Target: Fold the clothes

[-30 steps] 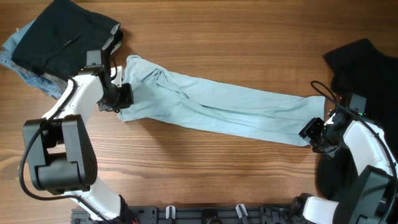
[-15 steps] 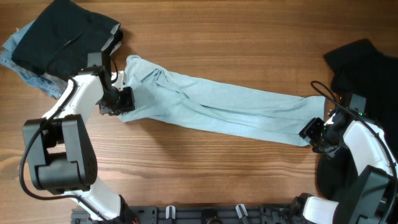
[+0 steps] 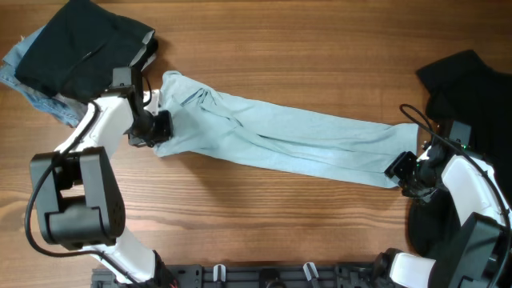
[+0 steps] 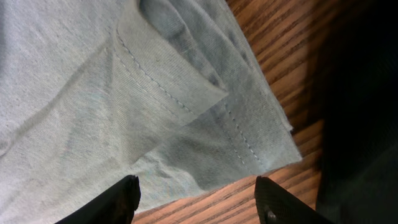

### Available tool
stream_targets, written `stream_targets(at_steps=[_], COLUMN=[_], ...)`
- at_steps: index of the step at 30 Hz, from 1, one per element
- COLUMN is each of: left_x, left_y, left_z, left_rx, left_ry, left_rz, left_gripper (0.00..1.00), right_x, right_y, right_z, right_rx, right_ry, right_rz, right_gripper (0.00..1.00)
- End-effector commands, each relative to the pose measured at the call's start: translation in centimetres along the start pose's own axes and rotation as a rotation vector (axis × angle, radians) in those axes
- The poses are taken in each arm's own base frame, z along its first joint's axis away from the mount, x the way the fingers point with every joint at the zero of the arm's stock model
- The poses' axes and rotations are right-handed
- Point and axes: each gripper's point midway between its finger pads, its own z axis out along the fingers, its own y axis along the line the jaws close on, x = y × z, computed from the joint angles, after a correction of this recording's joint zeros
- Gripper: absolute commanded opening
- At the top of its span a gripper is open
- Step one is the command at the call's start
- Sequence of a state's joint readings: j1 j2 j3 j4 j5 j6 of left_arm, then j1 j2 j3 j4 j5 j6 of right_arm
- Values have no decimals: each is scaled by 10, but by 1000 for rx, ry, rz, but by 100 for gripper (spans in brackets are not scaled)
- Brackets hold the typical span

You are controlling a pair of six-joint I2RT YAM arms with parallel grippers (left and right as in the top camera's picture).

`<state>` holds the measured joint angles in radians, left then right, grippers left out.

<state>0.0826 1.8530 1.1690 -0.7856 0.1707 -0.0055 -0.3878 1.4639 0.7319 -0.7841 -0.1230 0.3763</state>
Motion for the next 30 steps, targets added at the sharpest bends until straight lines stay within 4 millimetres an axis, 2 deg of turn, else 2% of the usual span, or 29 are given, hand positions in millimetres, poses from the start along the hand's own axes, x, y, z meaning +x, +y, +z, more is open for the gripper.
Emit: stream_targets(at_steps=[1, 5, 10, 12, 14, 16, 17, 19, 23, 27, 30], left_x=[-50, -62, -72, -69, -55, -36, -31, -20, -14, -20, -21], left_y=[-16, -23, -23, -21, -18, -12, -8, 1, 5, -1, -1], left_z=[-51, -55, -49, -45, -42, -38, -35, -25, -3, 6, 6], left_rx=[31, 36, 32, 29, 17, -11, -32, -69, -68, -27, -28], left_ry=[-189, -238, -264, -247, -189, -110, -92, -67, -74, -106, -107], left_rz=[36, 57, 67, 63, 62, 57, 53, 54, 55, 61, 62], left_gripper=[4, 4, 4, 4, 4, 17, 27, 36, 43, 37, 22], right_x=[-9, -9, -10, -10, -9, -8, -9, -9, -9, -9, -9], right_y=[5, 5, 5, 5, 5, 4, 4, 5, 5, 5, 5], right_z=[-8, -8, -8, -8, -8, -8, -8, -8, -8, -8, -8], right_rx=[-20, -20, -18, -17, -17, -16, -16, -17, -17, -17, -17], right_ry=[-32, -33, -37, -36, -35, -31, -32, -34, -33, -32, -32], right_rz=[-12, -12, -11, -11, -12, -12, -11, -12, -12, -11, -11], right_gripper=[64, 64, 64, 64, 64, 64, 64, 64, 64, 64, 64])
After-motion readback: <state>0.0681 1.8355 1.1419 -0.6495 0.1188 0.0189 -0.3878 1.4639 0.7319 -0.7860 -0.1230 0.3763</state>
